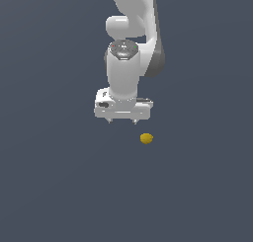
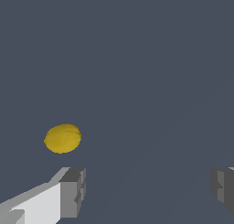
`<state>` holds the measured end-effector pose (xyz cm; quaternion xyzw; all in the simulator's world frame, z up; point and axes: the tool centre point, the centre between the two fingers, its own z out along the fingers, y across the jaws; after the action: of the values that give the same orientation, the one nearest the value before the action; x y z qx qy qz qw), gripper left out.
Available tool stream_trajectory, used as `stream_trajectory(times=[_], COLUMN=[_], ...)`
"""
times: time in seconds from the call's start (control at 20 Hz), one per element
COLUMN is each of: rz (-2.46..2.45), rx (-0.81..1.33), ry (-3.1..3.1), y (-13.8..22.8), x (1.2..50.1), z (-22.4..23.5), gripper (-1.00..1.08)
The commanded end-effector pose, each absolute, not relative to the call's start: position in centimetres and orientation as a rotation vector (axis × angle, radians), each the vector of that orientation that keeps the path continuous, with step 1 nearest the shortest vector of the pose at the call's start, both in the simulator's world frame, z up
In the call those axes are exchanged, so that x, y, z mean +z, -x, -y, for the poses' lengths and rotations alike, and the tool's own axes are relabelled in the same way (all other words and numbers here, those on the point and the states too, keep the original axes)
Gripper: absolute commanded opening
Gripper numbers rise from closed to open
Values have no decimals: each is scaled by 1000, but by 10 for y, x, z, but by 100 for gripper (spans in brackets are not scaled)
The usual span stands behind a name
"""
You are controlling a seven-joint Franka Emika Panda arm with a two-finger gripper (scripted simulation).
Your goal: Pick up the object and move it to a goal position.
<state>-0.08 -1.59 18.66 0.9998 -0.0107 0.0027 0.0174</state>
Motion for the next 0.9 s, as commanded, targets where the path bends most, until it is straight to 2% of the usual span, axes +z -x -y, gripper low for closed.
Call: stream_trajectory(times=[0.0, 0.4, 0.85], rz=[33, -26, -4], rx=[8, -77, -77], ry=[-3107, -3109, -3110], y=[1, 12, 12], x=[187, 170, 168], z=[16, 11, 8], gripper=[100, 100, 100])
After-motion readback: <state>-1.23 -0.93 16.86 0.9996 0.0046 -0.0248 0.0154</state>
